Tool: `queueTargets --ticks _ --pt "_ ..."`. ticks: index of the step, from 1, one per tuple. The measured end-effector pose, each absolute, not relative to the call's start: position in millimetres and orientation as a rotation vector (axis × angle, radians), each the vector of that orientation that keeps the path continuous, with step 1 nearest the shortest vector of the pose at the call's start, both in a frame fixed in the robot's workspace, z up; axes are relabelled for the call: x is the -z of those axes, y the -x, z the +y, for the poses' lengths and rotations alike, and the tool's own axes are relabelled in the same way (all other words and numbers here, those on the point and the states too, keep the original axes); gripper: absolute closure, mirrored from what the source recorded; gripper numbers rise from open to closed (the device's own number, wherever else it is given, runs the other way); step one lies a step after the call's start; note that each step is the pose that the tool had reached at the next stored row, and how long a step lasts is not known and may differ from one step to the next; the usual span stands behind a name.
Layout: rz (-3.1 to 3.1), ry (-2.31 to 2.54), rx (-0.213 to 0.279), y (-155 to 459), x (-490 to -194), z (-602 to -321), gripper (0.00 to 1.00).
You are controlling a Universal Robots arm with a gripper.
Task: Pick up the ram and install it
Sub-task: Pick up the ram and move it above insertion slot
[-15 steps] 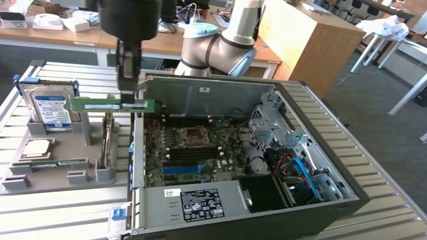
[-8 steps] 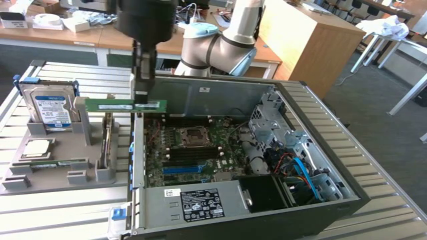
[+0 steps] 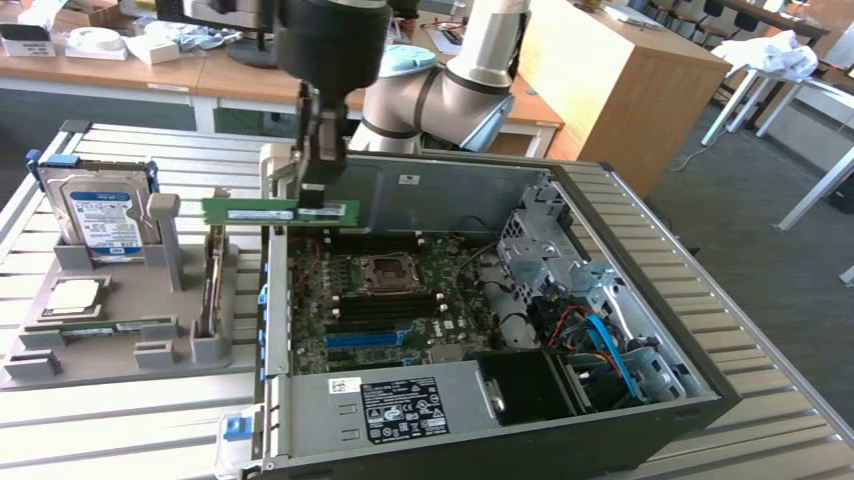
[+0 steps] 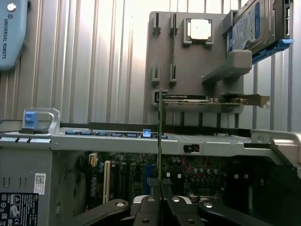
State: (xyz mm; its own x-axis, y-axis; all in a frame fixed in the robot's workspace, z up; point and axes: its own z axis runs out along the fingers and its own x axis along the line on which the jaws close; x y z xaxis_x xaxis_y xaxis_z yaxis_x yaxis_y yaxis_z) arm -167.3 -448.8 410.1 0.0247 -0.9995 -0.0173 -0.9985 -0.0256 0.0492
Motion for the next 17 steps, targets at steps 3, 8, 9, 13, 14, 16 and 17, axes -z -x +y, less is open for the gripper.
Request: queueTargets --ticks 3,8,9,13,14,16,17 --pt "-2.176 -2.232 0.073 159 -410 -449 0.88" --pt "-2.176 -2.232 0.073 145 -410 -449 0.88" --pt "-2.176 -2.232 0.073 142 -410 -449 0.88" --pt "-2.176 -2.232 0.073 132 -410 -449 0.88" --pt "-2.176 -2.232 0.074 129 -410 -449 0.88" --pt "-2.176 -2.232 0.074 124 -410 -449 0.88" --pt "-2.176 -2.232 0.074 122 -410 -449 0.88"
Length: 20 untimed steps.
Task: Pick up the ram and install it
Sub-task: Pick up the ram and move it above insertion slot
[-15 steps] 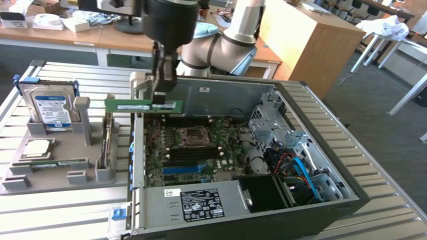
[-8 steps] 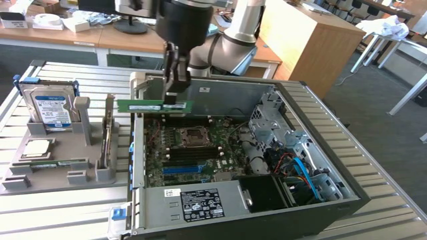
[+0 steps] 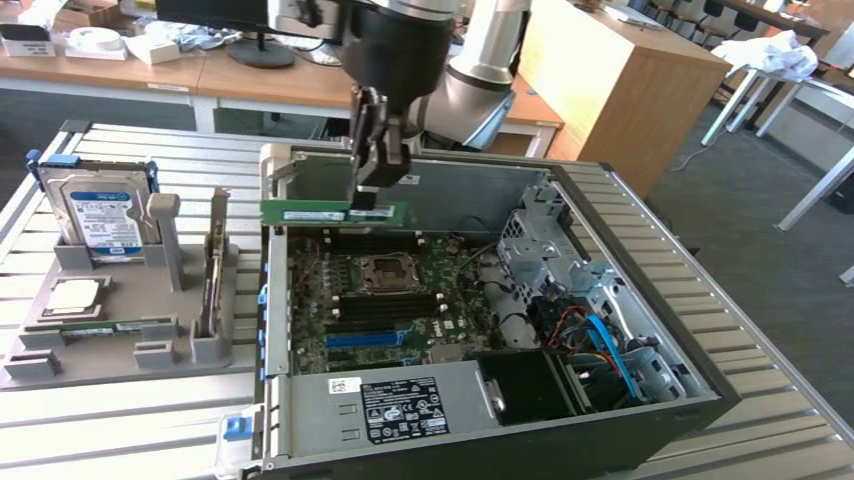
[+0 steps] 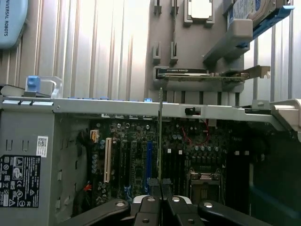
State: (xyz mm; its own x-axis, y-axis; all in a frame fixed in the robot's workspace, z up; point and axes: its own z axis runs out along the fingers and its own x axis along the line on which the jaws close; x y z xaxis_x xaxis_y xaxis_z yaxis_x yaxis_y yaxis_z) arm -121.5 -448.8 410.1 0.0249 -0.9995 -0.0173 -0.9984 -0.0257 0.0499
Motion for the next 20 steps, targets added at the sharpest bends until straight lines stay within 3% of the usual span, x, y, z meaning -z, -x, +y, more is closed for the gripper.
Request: queueTargets --ticks 20 --pt "-2.176 -2.231 0.074 74 -410 -449 0.88"
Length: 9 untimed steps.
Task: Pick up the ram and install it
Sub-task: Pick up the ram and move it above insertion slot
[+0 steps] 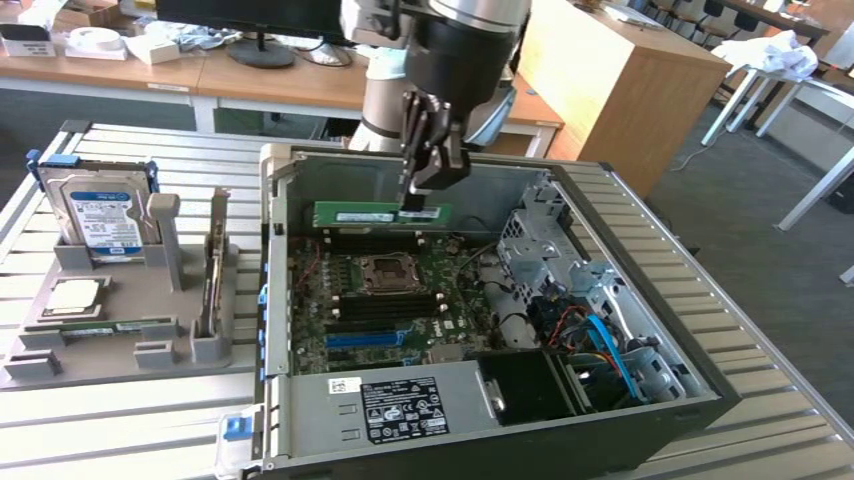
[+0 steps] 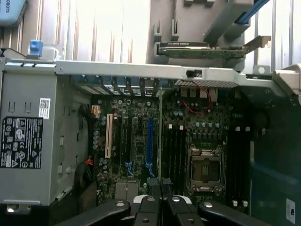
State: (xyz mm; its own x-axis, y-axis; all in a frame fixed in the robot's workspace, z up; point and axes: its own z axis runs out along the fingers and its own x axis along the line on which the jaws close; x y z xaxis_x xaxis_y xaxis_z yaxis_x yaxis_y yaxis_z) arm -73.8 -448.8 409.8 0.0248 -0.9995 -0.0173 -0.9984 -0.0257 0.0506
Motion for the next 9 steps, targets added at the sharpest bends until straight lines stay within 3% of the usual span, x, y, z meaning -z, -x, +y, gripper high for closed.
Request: queueTargets --ticks 9 --pt "-2.176 -2.231 0.074 53 -409 -449 0.88"
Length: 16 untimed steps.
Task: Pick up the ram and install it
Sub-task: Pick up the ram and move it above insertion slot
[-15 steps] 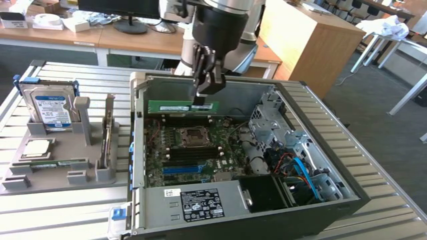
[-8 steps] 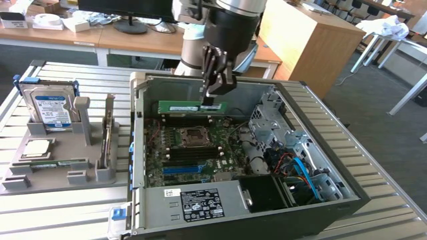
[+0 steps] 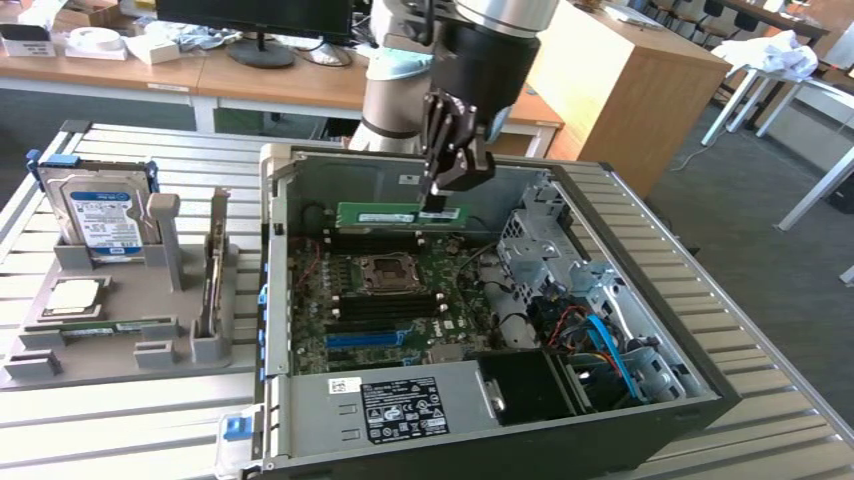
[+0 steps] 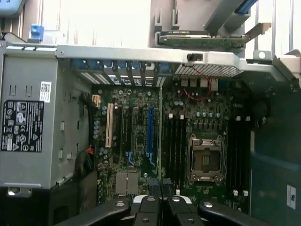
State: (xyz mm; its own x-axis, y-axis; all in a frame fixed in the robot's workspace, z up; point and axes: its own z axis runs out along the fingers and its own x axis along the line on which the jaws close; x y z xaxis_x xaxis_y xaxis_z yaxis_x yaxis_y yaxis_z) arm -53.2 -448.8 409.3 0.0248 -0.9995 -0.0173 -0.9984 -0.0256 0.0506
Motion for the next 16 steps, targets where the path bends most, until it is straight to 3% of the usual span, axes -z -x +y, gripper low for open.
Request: queueTargets --ticks 16 --pt "-2.176 -2.231 0.075 35 -409 -449 0.88"
